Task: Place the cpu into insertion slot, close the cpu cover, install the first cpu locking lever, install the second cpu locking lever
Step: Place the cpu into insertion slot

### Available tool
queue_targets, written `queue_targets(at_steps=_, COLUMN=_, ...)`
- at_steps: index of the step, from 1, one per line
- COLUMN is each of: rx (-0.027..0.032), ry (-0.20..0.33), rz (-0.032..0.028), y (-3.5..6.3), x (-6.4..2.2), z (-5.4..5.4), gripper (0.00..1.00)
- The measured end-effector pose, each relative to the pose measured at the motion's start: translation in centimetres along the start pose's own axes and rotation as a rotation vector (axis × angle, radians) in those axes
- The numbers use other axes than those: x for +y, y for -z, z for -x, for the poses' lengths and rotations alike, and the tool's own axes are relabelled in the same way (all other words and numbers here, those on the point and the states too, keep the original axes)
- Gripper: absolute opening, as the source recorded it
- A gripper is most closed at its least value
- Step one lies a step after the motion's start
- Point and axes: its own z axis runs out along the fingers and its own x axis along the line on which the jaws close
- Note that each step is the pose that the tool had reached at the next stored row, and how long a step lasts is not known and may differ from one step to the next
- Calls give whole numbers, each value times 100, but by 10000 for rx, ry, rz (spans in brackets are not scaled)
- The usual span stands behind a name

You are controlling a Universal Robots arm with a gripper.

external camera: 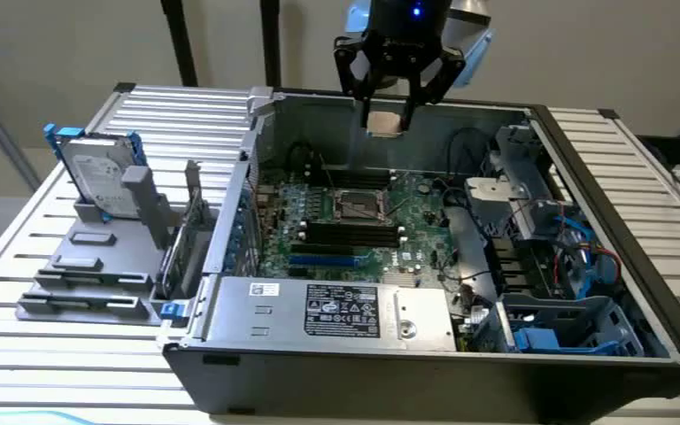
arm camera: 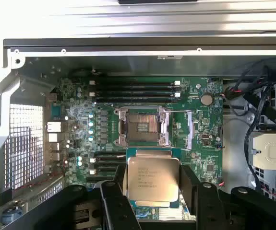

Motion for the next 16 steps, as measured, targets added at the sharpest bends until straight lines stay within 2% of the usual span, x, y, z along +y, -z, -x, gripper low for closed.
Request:
queue_targets(at_steps=13, rx=1, ry=1, rz=-2, y=0, x=2, z=0, gripper=54)
queue_targets(at_steps=16, rx=-6, ry=0, rz=-28, y=-19, x=39, z=-3, gripper=54)
